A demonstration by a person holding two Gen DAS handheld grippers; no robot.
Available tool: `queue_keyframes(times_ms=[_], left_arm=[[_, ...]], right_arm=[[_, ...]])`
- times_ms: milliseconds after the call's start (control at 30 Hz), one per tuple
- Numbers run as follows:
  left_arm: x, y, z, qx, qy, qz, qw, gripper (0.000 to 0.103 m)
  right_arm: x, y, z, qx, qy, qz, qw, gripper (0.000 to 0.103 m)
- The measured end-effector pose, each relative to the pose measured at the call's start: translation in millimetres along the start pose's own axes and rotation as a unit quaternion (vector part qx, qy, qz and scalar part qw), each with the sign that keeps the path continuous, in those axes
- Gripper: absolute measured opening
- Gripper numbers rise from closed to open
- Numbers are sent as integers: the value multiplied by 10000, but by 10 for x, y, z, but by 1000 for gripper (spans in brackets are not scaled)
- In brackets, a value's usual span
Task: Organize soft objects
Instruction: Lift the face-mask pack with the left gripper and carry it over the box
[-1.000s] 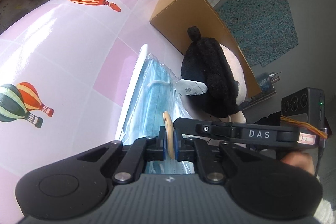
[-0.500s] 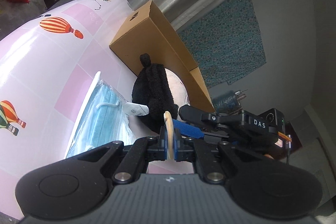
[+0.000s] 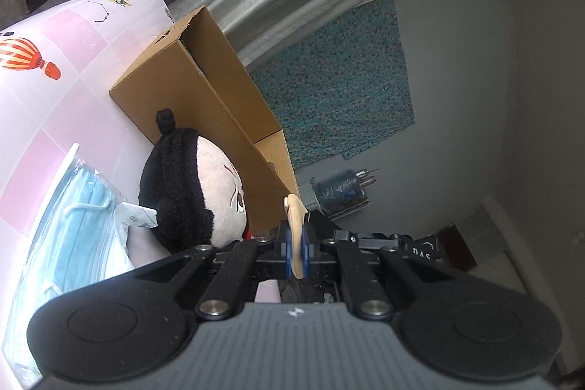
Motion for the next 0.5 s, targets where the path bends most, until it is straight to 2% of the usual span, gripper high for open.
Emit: queue_keyframes(times_ms=[200,300,400,500], left_arm=[[357,658,281,-425,719,175,9963,6],[530,1083,491,-653,1220,374,9897,6],[627,1512,719,-888,1506,606,9827,6],[650,1889,895,-1114,1851,848,9727,6]], right_arm=[[59,-353,620,425,-463,-536,9966,3],[170,-461,1024,653,-605,-860,9923,3],[349,-512,1413,814,-689,-1189,9872,3],[573,-539,1722,873,-703,-1465,9829,3]])
Point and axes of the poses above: each gripper's, at about its wrist camera, not at the fingertips, and y roughly the way its jaws point, x to its right, z to its top, the point moved 9 cm from there along y, roughly the way its jaws point, and after that the axes turned 4 degrees about -y, right-handed, at the moved point
